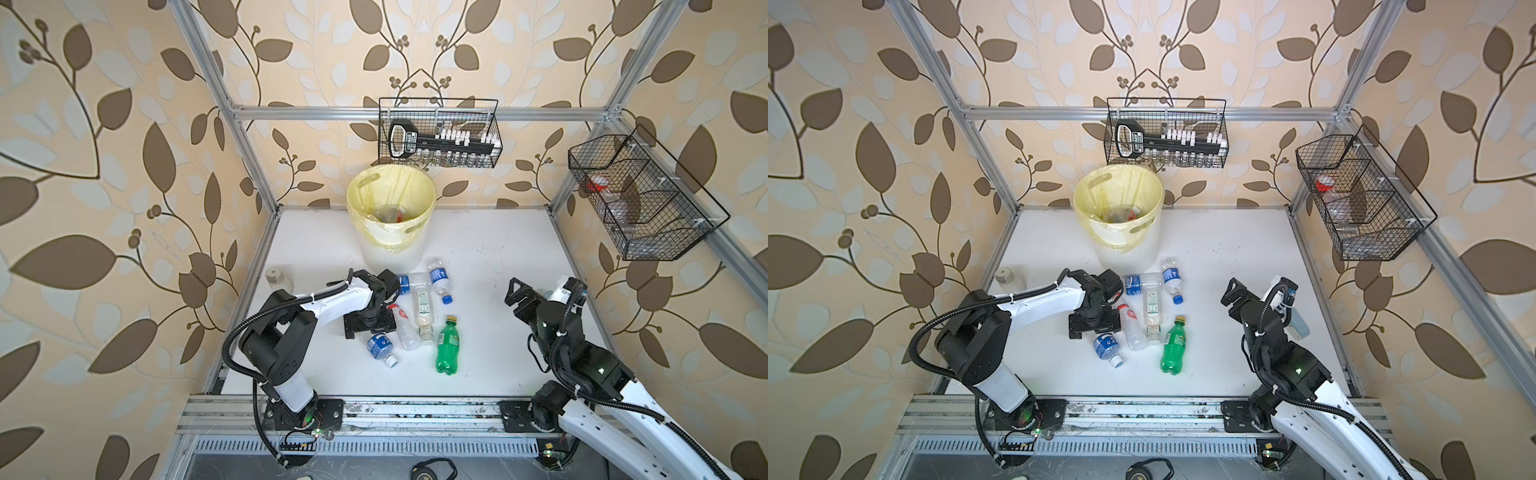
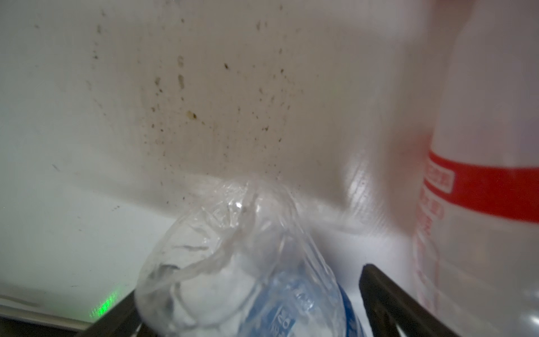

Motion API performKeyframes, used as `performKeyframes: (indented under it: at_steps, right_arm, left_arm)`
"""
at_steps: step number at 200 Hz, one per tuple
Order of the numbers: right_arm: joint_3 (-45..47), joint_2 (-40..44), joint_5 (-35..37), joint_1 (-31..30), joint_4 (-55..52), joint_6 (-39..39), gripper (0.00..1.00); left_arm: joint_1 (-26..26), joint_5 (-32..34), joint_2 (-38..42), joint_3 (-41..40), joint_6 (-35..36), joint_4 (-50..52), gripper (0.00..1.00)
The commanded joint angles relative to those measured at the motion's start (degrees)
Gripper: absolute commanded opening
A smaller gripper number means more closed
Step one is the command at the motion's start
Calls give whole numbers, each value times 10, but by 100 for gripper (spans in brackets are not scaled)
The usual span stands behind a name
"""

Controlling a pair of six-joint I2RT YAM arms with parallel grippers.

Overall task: Throw the plastic bottles in the bin
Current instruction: Pick up the plastic bottle from the center of the table.

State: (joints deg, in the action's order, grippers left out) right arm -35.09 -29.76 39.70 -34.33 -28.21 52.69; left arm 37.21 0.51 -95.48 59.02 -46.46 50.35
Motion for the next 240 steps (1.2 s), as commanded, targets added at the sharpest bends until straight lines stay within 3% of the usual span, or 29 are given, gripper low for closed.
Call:
performKeyframes:
  at_steps: [1,31,87,132,175,240]
  right_arm:
    - [4,7,17,2,-14,7,100]
    - [5,16,21,1,-18,8,100]
    - [2,21,20,1,-23,10,100]
    - [2,27,17,2,-24,12,100]
    - [3,35,11,1,-23,13,100]
    - [-1,58,7,1,-47,21,100]
  left_arm:
    - [7,28,-6,5,-12,-1,95]
    - [10,30,-6,-1,-12,-12,84]
    - [10,48,4,-2,7,-14,54]
    - [-1,92,47,-1,27,1,51]
    - [-82,55,64,4,54,9,40]
    - [-119,93,104,58,108,33,35]
